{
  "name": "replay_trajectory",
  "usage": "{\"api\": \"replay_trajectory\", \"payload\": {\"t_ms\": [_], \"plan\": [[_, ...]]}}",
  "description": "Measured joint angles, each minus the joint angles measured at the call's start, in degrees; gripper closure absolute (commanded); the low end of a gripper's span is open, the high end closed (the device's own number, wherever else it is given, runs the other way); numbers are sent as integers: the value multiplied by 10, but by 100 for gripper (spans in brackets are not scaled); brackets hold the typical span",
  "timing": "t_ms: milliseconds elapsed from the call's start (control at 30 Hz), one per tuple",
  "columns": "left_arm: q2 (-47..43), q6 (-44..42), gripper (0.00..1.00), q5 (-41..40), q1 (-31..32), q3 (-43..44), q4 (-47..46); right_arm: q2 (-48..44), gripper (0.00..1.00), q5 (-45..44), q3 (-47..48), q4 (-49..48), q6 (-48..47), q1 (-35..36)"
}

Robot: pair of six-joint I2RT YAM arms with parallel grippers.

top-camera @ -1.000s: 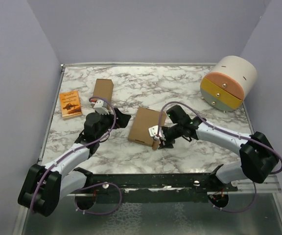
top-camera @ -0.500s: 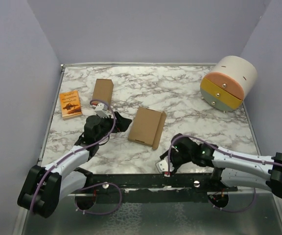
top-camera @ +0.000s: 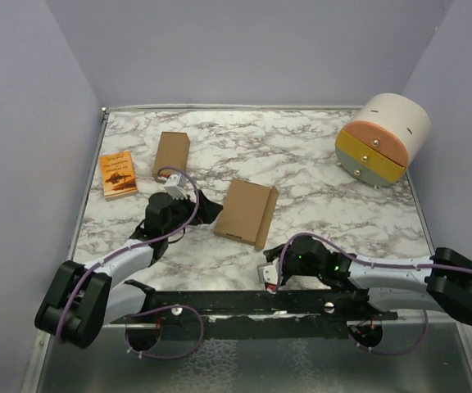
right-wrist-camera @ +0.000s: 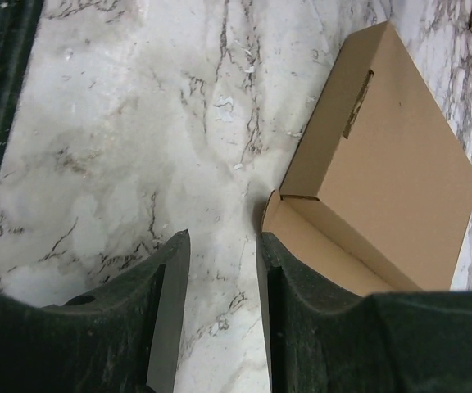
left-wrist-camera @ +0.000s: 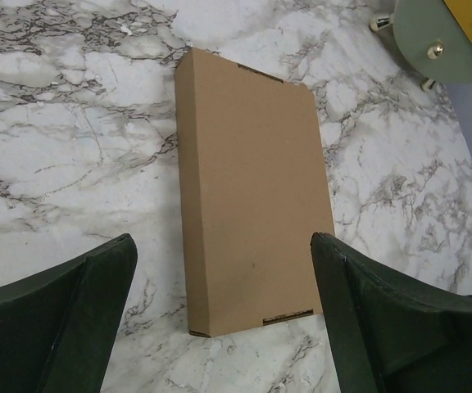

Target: Fold the paper box

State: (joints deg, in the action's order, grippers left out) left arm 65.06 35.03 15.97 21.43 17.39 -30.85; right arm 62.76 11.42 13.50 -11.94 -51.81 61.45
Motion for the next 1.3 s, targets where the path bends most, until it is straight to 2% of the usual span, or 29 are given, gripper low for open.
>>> {"api": "replay_trajectory", "payload": {"t_ms": [267,467,1000,1300], "plan": [[10,-3,10,5,0,0,-8,100,64,-29,5,-117,22,0],[19,-9,10,6,0,0,-9,156,69,-41,35,-150,28,0],[48,-16,11,16,0,0,-18,168,77,-87,42,-148,55,0],[72,-15,12,24,0,0,-31,167,94,-88,35,-148,56,0]]}}
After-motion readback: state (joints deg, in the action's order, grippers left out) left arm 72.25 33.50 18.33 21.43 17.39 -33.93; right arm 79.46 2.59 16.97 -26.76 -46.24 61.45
